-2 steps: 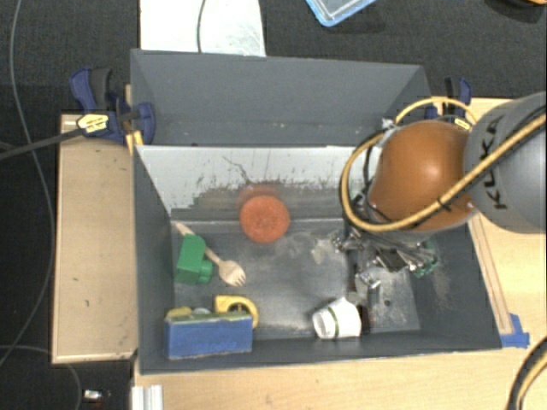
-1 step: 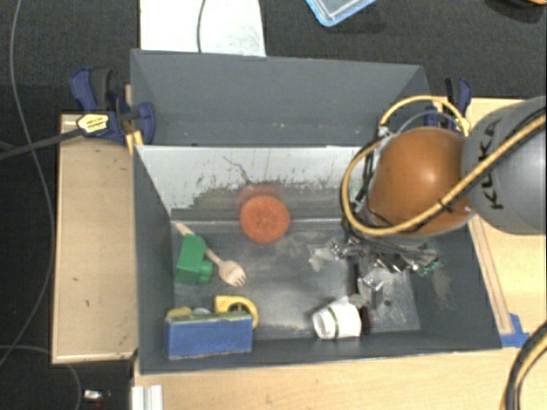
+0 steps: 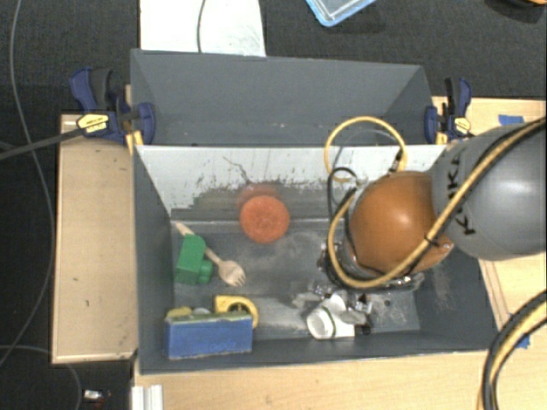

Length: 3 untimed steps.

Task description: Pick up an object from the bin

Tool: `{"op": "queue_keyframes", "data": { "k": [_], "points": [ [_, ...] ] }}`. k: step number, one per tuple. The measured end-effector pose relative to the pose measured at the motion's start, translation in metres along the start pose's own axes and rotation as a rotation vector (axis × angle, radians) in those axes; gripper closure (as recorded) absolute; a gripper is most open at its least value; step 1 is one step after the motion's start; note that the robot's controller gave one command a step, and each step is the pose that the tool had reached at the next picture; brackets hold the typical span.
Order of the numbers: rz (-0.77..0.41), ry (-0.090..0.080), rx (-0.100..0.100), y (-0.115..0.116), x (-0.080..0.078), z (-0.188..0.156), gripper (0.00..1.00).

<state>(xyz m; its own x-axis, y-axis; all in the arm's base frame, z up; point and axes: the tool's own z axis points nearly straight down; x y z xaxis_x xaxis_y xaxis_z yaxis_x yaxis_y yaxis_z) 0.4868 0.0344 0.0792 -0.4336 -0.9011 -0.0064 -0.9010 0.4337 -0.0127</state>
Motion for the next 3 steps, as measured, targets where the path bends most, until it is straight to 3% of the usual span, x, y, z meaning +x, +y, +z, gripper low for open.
{"op": "queue_keyframes", "data": {
  "k": [1, 2, 3],
  "points": [
    [-0.049, 0.0, 0.002, -0.009, 0.0, 0.008, 1.0],
    [-0.049, 0.001, 0.001, -0.009, 0.0, 0.008, 1.0],
    [-0.047, 0.005, -0.009, -0.006, 0.001, -0.026, 1.0]
  ]
}}
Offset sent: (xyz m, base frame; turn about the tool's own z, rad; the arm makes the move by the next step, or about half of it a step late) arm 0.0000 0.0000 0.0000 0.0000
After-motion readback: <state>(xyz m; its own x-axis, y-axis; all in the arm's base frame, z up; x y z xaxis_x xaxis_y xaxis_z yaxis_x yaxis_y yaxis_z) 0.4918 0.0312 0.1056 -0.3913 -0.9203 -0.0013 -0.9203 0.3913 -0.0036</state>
